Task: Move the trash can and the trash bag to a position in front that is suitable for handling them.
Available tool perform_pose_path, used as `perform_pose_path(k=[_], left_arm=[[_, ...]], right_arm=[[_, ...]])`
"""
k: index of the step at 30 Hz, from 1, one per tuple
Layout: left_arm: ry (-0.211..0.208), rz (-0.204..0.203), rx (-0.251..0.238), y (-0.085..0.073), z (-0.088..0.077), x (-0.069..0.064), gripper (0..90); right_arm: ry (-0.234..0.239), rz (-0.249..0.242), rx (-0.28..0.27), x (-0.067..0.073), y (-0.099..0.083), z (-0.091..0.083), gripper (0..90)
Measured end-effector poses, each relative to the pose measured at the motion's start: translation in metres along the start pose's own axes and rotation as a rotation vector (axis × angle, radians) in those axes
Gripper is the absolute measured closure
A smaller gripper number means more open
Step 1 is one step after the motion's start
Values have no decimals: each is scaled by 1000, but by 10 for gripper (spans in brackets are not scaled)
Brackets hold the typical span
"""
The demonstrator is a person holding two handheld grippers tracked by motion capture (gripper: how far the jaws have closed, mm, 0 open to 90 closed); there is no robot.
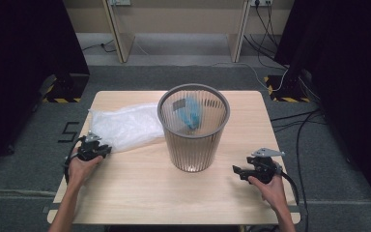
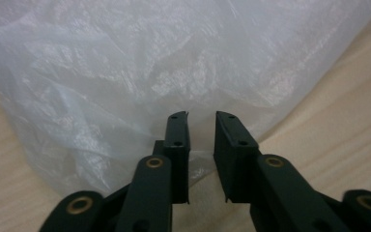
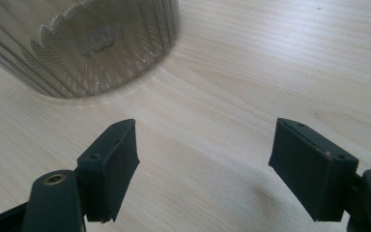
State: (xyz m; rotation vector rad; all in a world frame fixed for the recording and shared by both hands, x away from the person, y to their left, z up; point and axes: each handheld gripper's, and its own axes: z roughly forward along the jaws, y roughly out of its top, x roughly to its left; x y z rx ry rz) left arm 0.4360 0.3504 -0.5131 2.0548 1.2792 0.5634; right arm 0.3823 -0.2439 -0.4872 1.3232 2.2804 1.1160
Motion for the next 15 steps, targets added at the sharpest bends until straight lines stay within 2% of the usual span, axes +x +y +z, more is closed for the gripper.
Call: perform_pose_path(k=[4,8,13,15], left_arm=[[-15,14,-13,-8,-7,-10,839],[-42,35,-19,-17,-16,-26,854],[-89,47,-10,-28,-29,-56,823],[-91,70,-1,-29,-33,-67,789]], right_arm=[[4,-3,5,0,0,1,250],[5,-2,7,0,0,0,250],[7,0,4,0,0,-1,250],[8,3,4,-1,0,-1,250]])
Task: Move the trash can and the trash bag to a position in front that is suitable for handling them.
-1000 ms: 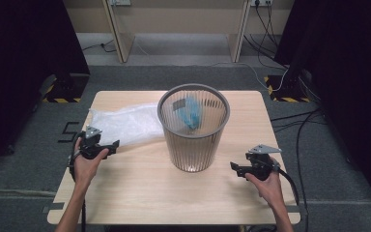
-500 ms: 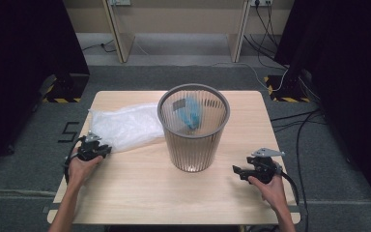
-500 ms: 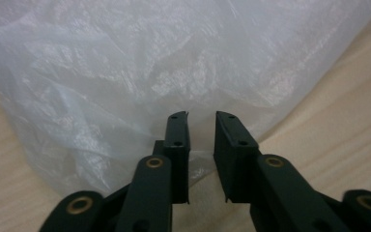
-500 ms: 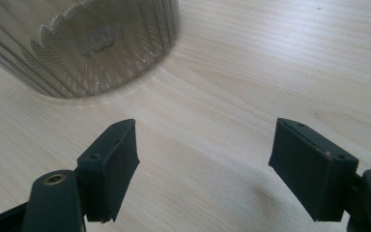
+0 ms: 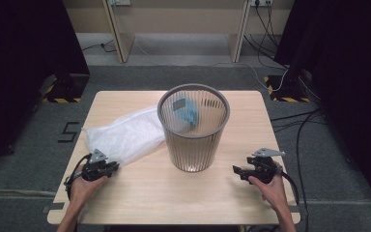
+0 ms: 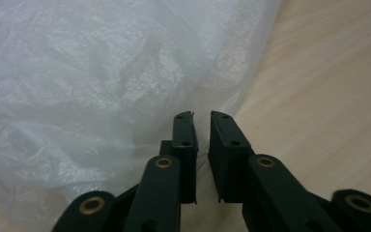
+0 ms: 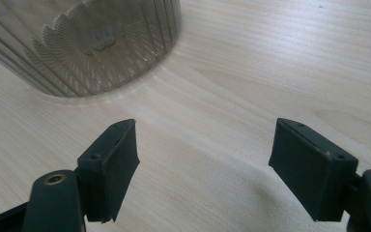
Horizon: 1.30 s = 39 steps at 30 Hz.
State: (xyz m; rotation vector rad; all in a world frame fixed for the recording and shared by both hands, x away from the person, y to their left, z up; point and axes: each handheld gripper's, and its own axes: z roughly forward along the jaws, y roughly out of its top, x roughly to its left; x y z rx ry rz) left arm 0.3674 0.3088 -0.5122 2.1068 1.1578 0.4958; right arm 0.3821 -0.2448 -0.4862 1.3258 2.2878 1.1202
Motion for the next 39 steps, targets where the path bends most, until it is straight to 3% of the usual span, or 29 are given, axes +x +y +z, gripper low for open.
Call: perform_pose_path(k=[3,6,10,13,15,18,21,26,31,39], left_arm=[[-45,11,-8,5,-5,-11,731],[-9,17,-48,20,-14,-8,617],[69,18,-88,42,-16,20,436],[121,-30,-78,51,-10,46,365],[132,-56,-74,53,-3,60,345],[140,-50,-42,54,8,72,299],[112,-66,5,48,16,80,387],[129,-48,76,27,14,75,566],[126,-66,52,4,1,61,660],[89,-55,26,-21,-22,14,604]], right_arm=[[0,0,1,-1,0,-1,249],[1,7,-4,-1,1,-2,249],[1,5,-6,-2,1,-1,247],[5,1,3,-2,1,-1,245],[6,4,7,-2,1,1,245],[10,4,13,-2,1,2,245],[8,-2,17,-2,0,3,245],[8,2,21,-3,-1,3,245],[11,-1,31,-1,-2,6,245],[12,0,27,-1,-2,4,246]])
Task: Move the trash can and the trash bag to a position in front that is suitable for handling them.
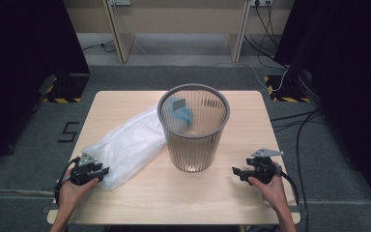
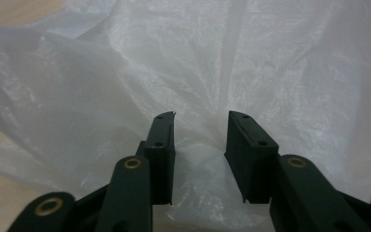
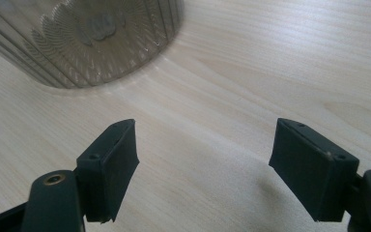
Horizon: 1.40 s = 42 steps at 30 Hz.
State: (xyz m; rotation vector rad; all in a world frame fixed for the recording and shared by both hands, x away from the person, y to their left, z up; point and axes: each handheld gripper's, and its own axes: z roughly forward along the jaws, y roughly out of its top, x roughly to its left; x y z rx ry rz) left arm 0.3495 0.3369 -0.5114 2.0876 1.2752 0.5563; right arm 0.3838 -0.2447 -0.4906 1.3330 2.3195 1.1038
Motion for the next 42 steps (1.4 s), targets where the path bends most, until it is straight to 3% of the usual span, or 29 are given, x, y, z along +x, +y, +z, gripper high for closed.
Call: perform_pose_path(k=[5,8,13,15,17,20,23,25,27,30,32,36,42], left_arm=[[-66,82,55,-1,-9,-36,509],[-107,128,37,10,-10,-52,457],[-102,147,-35,40,-4,-55,374],[-127,152,-60,54,7,-55,321],[-155,156,-59,63,18,-57,271],[-173,165,-16,72,37,-61,244],[-185,175,21,74,50,-62,273],[-192,201,53,72,56,-62,408],[-223,188,37,69,58,-60,525],[-149,210,30,69,56,-58,720],[-108,180,23,67,56,-50,780],[-51,77,4,62,56,-20,802],[38,1,29,46,41,16,805]], right_arm=[[2,0,1,0,0,0,246],[-3,3,3,-1,0,1,246],[-1,3,7,0,0,3,246],[3,-1,12,0,0,3,246],[3,-1,14,0,-1,3,246],[4,-1,10,-1,-1,2,246],[3,2,4,-2,-1,1,246],[5,7,10,-3,-2,1,246],[4,4,12,-3,-2,1,246],[5,5,9,-3,-2,2,246],[8,5,9,-3,-2,1,246],[4,1,2,-4,-2,0,246],[1,4,0,-5,-1,-1,246]])
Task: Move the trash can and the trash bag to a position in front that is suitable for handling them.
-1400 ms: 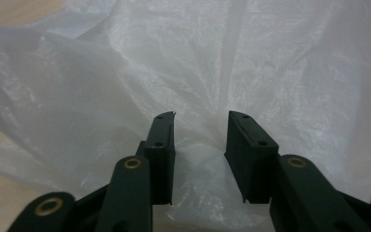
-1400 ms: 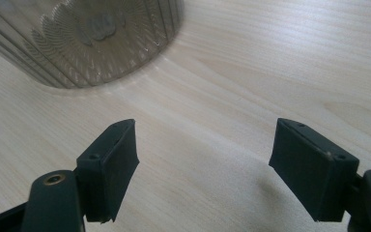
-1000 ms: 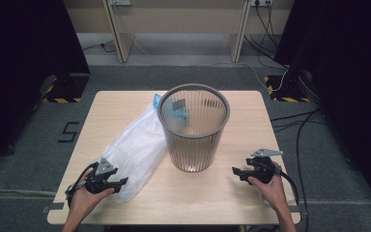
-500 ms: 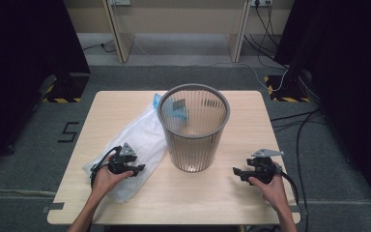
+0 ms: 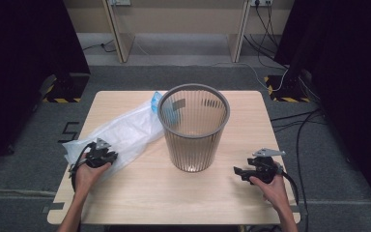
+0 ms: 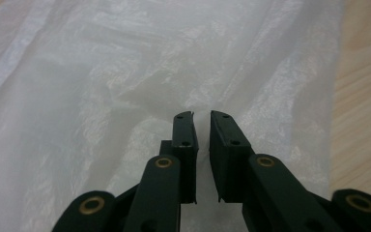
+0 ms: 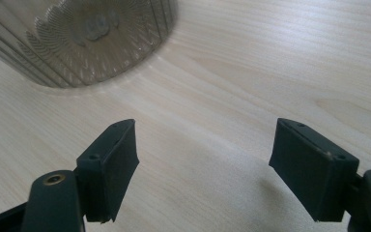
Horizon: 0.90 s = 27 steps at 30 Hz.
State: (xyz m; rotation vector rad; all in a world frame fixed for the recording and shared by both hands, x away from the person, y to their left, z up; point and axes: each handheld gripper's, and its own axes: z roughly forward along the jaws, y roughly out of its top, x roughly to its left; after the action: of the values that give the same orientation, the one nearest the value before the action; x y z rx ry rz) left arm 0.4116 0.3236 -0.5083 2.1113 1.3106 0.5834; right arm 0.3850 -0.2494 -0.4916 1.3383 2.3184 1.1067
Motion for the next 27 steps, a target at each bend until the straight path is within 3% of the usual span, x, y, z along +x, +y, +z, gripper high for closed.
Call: perform_pose_path(k=[2,5,9,13,18,21,27], left_arm=[[-3,-23,2,-6,-5,6,803],[-31,-6,32,-10,-13,-2,760],[-121,50,85,-8,-19,-29,588],[-212,126,107,-1,-18,-63,493],[-324,160,107,14,-9,-92,436],[-287,167,75,29,-5,-98,359],[-234,174,12,58,4,-96,260]], right_arm=[[1,1,2,0,0,0,246],[0,4,2,0,0,1,246],[-1,6,2,0,1,0,246],[-1,11,1,0,1,0,246],[0,8,-4,-2,1,-2,246],[-2,8,-9,-3,1,-4,246],[-5,7,-7,-3,1,-3,246]])
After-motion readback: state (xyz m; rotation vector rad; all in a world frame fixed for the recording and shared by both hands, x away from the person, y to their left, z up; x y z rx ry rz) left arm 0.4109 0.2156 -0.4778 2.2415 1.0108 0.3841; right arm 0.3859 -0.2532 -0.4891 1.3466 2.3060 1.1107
